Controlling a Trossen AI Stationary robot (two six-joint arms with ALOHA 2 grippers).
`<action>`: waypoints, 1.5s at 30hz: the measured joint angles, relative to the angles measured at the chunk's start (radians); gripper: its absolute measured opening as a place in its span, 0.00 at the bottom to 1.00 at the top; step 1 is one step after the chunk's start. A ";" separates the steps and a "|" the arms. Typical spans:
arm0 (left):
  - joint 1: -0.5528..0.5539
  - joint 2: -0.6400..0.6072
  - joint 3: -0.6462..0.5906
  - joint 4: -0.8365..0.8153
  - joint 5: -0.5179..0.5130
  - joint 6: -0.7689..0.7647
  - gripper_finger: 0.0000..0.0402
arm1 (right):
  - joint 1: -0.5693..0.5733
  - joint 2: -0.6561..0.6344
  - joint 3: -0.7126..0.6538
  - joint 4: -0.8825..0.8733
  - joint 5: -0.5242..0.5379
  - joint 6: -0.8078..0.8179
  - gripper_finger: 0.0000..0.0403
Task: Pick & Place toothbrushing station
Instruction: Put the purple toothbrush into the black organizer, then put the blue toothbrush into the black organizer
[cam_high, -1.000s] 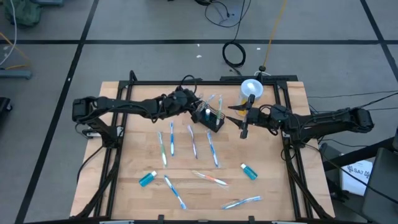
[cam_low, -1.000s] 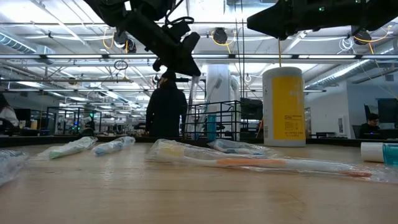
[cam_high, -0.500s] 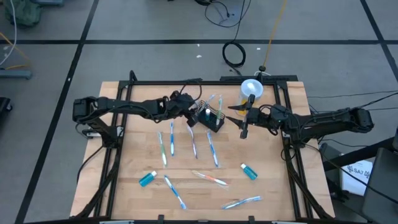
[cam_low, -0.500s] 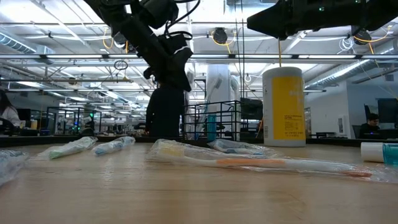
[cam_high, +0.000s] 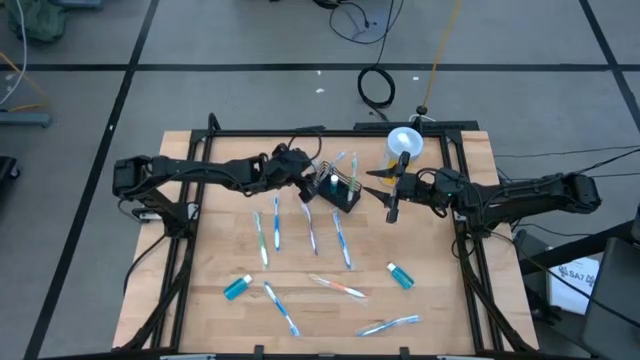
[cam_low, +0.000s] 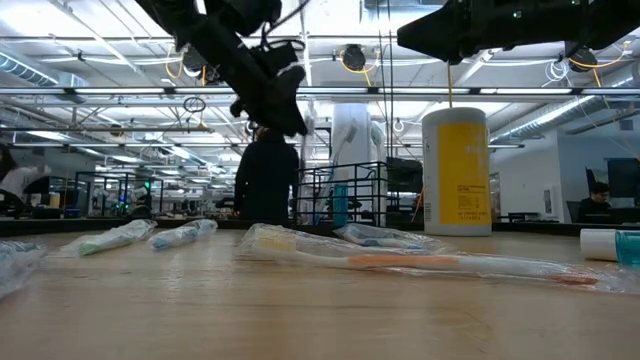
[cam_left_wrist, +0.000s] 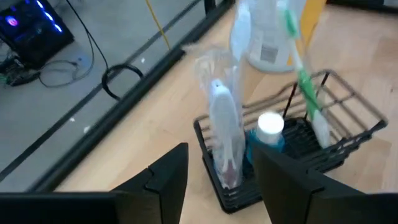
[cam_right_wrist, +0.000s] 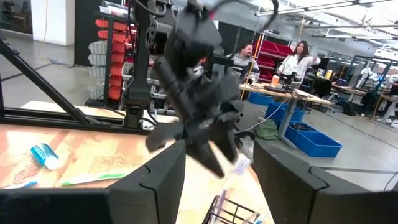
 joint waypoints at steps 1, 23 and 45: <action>0.000 -0.015 0.000 -0.009 -0.004 0.000 0.46 | 0.000 0.000 0.000 0.000 0.000 0.000 0.44; -0.135 -0.171 0.001 -0.456 0.106 -0.404 0.46 | 0.001 0.000 0.000 -0.021 0.000 0.008 0.45; -0.138 0.237 -0.018 -0.598 0.036 -1.060 0.46 | 0.001 0.000 0.000 -0.023 0.000 0.008 0.45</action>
